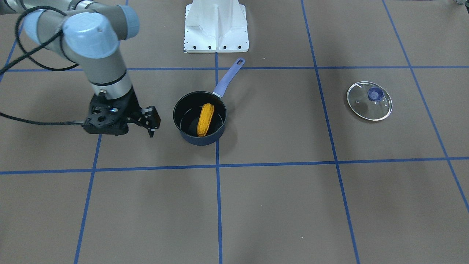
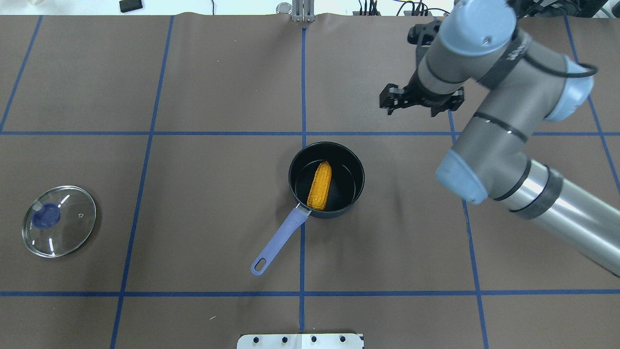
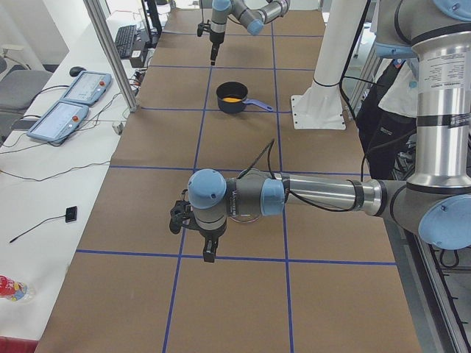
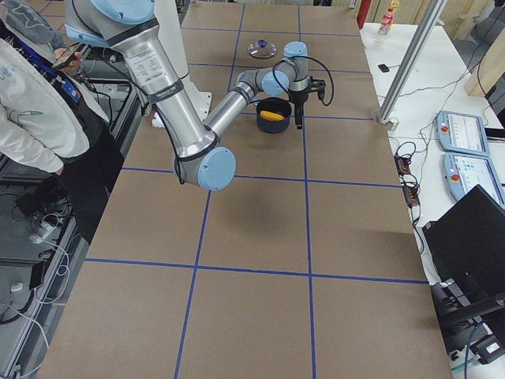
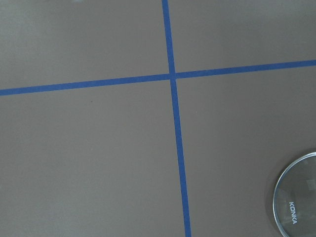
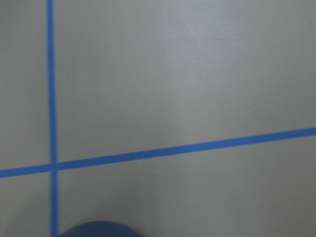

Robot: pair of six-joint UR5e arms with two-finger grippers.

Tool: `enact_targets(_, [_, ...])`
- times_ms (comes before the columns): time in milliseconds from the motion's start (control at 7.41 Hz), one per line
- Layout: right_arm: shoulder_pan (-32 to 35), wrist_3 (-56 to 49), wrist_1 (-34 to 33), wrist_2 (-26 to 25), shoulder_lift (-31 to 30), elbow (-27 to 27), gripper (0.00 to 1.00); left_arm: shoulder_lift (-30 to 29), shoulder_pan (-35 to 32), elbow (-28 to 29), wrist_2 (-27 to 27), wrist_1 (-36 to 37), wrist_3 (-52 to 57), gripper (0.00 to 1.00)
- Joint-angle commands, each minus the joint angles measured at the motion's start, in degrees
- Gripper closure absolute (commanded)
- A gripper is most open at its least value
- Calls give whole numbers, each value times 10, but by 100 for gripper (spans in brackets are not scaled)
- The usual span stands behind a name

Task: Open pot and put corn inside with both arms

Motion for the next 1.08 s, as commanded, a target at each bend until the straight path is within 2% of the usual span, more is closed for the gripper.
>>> enact_targets(0, [122,-217,-1,81,-63,-12,0,6,1,-2,3,-3,-3,2])
enact_targets(135, [178,-312,1,101,-98,-26,0,7,1,8,2,-1,-3,2])
enact_targets(270, [230,-412,-1,143,-120,-51,0,4,1,17,-3,-2,-4,2])
enact_targets(405, [280,-475,0,166,-155,-65,0,6,1,17,-2,-4,-4,2])
enact_targets(810, [387,-531,7,207,-304,-45,0,7,1,13,0,-31,-4,2])
enact_targets(945, [405,-532,7,198,-336,-35,0,6,1,13,0,-34,-3,2])
